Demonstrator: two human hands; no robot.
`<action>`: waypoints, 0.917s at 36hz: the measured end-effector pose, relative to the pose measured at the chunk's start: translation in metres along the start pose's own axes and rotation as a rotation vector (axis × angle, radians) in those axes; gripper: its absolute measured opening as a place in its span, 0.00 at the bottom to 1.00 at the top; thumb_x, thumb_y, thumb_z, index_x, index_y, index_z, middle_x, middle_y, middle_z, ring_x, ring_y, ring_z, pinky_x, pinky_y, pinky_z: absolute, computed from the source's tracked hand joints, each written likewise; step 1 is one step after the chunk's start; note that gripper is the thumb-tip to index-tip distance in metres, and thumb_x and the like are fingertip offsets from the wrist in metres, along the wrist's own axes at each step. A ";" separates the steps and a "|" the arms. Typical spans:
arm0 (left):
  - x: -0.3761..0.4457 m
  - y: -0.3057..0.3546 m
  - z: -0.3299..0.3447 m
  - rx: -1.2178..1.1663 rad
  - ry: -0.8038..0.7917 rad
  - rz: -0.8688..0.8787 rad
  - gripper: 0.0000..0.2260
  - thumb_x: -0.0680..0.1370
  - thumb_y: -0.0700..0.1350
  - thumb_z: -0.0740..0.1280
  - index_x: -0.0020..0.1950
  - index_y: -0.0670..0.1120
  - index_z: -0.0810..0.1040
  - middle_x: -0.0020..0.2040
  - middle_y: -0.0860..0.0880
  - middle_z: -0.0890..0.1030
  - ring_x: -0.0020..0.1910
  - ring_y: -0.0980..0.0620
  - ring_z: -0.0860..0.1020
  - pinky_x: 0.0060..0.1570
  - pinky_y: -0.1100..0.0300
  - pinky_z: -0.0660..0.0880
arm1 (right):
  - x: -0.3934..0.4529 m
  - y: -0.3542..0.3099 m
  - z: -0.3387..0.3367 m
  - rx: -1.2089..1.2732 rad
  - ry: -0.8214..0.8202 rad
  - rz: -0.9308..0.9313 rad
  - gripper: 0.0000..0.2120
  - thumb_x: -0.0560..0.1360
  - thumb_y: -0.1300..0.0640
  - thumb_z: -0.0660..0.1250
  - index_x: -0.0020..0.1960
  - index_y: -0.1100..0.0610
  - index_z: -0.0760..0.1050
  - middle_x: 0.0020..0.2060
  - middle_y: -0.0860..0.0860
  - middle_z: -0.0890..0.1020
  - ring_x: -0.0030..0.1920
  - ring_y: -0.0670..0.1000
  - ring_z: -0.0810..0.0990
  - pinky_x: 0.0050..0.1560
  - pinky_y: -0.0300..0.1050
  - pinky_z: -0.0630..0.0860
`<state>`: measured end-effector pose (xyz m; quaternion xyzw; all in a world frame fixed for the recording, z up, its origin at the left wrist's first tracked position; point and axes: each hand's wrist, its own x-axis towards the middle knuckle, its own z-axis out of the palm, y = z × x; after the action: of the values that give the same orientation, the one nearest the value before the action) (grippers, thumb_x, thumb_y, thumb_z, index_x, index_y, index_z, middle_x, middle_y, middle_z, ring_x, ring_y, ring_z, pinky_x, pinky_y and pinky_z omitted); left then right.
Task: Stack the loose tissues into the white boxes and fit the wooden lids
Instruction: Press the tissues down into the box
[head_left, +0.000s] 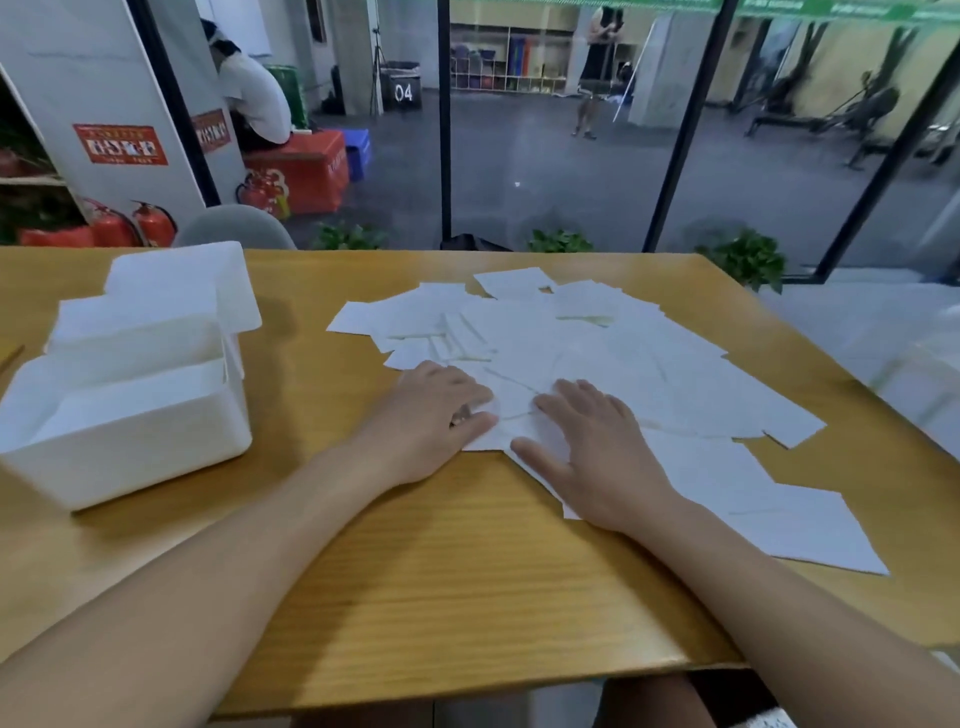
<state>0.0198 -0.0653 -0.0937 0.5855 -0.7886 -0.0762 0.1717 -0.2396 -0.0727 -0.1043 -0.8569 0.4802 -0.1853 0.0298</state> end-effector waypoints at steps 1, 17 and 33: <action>-0.002 -0.001 0.000 -0.010 0.018 -0.007 0.21 0.86 0.66 0.59 0.73 0.59 0.80 0.66 0.60 0.78 0.71 0.53 0.69 0.75 0.50 0.65 | 0.002 0.000 0.000 0.011 -0.002 -0.018 0.29 0.83 0.27 0.57 0.72 0.46 0.73 0.67 0.42 0.73 0.71 0.49 0.70 0.74 0.56 0.66; -0.015 0.001 -0.002 -0.046 0.057 -0.042 0.22 0.83 0.72 0.60 0.66 0.62 0.82 0.54 0.62 0.75 0.60 0.57 0.69 0.58 0.58 0.70 | 0.042 -0.008 -0.008 -0.009 0.079 0.075 0.26 0.82 0.34 0.66 0.72 0.49 0.80 0.66 0.47 0.83 0.71 0.53 0.76 0.75 0.53 0.64; -0.006 -0.019 0.002 -0.301 0.125 -0.094 0.09 0.86 0.59 0.65 0.52 0.65 0.85 0.52 0.65 0.82 0.60 0.62 0.73 0.56 0.62 0.73 | 0.103 -0.023 0.021 -0.105 0.137 -0.082 0.12 0.83 0.53 0.70 0.43 0.55 0.82 0.41 0.49 0.81 0.43 0.54 0.76 0.53 0.55 0.72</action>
<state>0.0377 -0.0656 -0.1022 0.5930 -0.7279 -0.1648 0.3023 -0.1656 -0.1489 -0.0889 -0.8616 0.4544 -0.2192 -0.0556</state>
